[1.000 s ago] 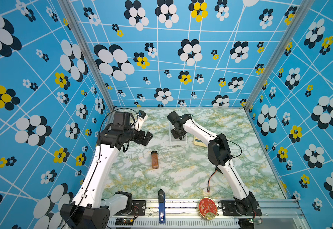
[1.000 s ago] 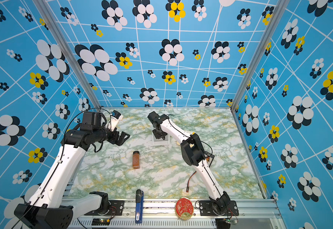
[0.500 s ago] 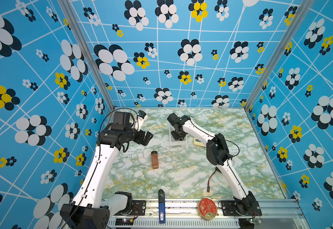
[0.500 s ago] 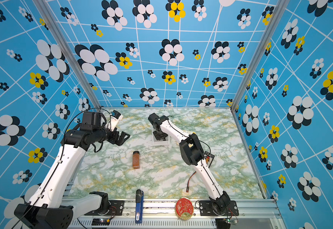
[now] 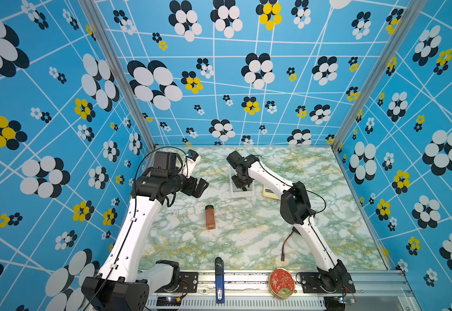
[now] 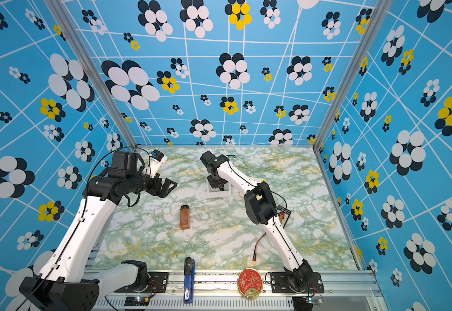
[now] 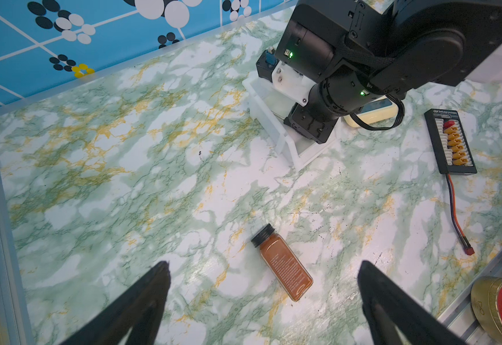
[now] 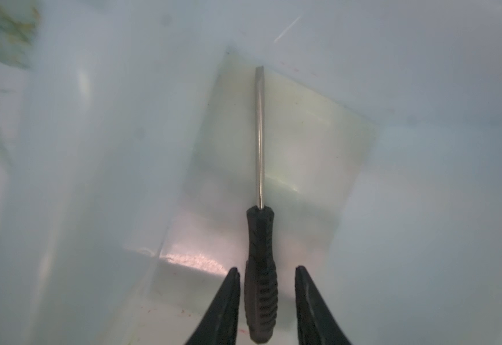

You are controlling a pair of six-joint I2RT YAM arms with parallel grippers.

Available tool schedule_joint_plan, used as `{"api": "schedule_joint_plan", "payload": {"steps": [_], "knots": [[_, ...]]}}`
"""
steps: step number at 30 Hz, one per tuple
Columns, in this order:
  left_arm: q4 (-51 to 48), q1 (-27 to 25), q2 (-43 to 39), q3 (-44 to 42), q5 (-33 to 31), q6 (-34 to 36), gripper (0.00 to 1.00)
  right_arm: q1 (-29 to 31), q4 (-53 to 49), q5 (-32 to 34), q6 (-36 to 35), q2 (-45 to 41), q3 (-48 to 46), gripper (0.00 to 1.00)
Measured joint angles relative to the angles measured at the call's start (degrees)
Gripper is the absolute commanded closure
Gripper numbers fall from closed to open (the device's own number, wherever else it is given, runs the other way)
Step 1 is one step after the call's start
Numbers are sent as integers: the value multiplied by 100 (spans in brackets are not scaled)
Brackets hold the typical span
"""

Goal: Put the screwdriver in the bin

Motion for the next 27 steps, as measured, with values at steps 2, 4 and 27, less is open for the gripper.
{"api": "schedule_joint_plan", "payload": {"steps": [2,4,27], "knots": [[2,0,0,0,0,0,1,0,-22,13,2,0,90,65],[4,0,0,0,2,-4,1,0,-85,13,22,0,151,65],[459,4,184,-297,-723,-535,1,-103,2131,-186,1016,-4929,-4352,50]]}}
